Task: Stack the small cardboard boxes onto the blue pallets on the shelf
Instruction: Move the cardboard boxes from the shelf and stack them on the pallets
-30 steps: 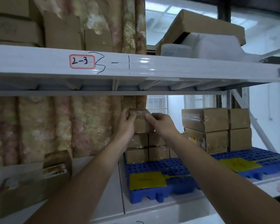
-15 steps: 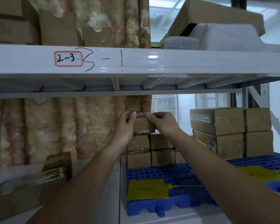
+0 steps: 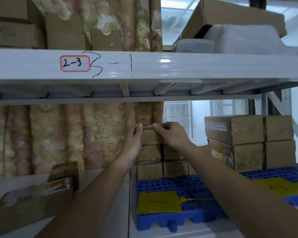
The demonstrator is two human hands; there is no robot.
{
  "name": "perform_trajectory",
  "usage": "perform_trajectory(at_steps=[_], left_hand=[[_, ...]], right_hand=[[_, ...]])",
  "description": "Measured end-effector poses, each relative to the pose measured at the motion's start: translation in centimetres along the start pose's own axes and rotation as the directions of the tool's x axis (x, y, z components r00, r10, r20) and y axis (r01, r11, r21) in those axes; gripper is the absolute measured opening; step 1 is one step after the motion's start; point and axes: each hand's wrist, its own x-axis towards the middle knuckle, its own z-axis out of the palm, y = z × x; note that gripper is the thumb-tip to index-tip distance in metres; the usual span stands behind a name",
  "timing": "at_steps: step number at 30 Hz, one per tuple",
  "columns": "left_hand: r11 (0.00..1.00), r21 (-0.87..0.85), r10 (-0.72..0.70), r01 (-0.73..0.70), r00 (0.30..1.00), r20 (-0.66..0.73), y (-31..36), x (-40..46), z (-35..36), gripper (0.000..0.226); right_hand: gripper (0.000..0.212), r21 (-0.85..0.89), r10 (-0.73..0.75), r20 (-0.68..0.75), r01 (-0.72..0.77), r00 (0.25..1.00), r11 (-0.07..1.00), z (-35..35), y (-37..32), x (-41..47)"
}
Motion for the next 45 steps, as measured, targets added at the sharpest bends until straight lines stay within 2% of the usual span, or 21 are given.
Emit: perform_trajectory(at_steps=[4, 7, 11, 15, 18, 23, 25, 27, 30, 32, 34, 38, 42, 44, 45], left_hand=[[1.0, 0.026, 0.014, -0.014, 1.0, 0.001, 0.5, -0.6, -0.2, 0.061], [0.998, 0.044, 0.038, -0.038, 0.999, -0.012, 0.5, -0.6, -0.4, 0.081], [0.998, 0.048, 0.045, -0.045, 0.999, -0.008, 0.5, -0.7, -0.5, 0.075], [0.998, 0.04, 0.05, -0.049, 0.999, -0.005, 0.4, -0.5, -0.6, 0.054], [0.998, 0.032, 0.045, -0.045, 0.999, 0.009, 0.7, -0.7, -0.6, 0.053], [0.996, 0.069, 0.051, -0.053, 0.998, 0.033, 1.4, -1.9, -1.4, 0.056], [0.979, 0.194, 0.051, -0.062, 0.997, 0.061, 2.4, -2.6, -2.5, 0.06], [0.884, 0.459, 0.049, -0.089, 0.994, 0.098, 3.8, -3.6, -4.2, 0.067], [0.617, 0.778, 0.037, -0.118, 0.992, 0.121, 5.5, -5.7, -7.4, 0.065], [0.452, 0.887, -0.04, -0.095, 0.991, 0.126, 5.7, -7.3, -10.0, 0.069], [0.355, 0.933, -0.122, -0.067, 0.986, 0.118, 5.8, -9.3, -12.4, 0.073], [0.312, 0.95, -0.181, -0.016, 0.981, 0.076, 5.2, -13.0, -17.6, 0.057], [0.273, 0.961, -0.204, 0.037, 0.979, 0.02, 4.9, -15.3, -22.5, 0.054], [0.293, 0.952, -0.227, 0.084, 0.974, -0.016, 5.0, -15.9, -24.3, 0.057], [0.307, 0.946, -0.231, 0.1, 0.973, -0.028, 4.7, -16.0, -25.3, 0.06]], right_hand=[[0.054, -0.008, -0.002, 0.001, 0.002, 1.0, 1.0, -0.2, -0.3, -0.6], [0.055, -0.004, -0.004, 0.007, 0.004, 1.0, 1.0, -0.3, -0.6, -0.8], [0.052, -0.042, -0.003, 0.02, 0.003, 1.0, 0.999, -0.4, -0.9, -0.7], [0.049, -0.049, 0.013, 0.035, -0.011, 0.999, 0.999, -0.7, -1.3, -0.9], [0.049, -0.03, 0.021, 0.027, -0.02, 0.999, 0.999, -1.0, -1.6, -1.3], [0.044, -0.137, -0.122, -0.045, 0.115, 0.991, 0.984, -1.9, -3.0, -3.3], [0.042, -0.24, -0.226, -0.02, 0.215, 0.974, 0.947, -2.2, -3.2, -3.9], [0.044, -0.374, -0.34, 0.075, 0.342, 0.938, 0.862, -2.3, -3.4, -4.5], [0.043, -0.396, -0.399, 0.19, 0.442, 0.897, 0.805, -1.7, -5.3, -5.9], [0.045, -0.359, -0.379, 0.298, 0.471, 0.876, 0.806, -0.2, -7.2, -7.3], [0.051, -0.342, -0.328, 0.431, 0.488, 0.841, 0.803, 1.9, -8.7, -8.6], [0.037, -0.268, -0.264, 0.61, 0.508, 0.748, 0.819, 7.3, -10.4, -10.5], [0.039, -0.253, -0.226, 0.683, 0.515, 0.695, 0.819, 11.7, -11.7, -12.6], [0.018, -0.236, -0.248, 0.678, 0.524, 0.692, 0.818, 13.6, -12.0, -13.2], [0.014, -0.248, -0.235, 0.676, 0.515, 0.699, 0.82, 14.3, -12.2, -13.4]])
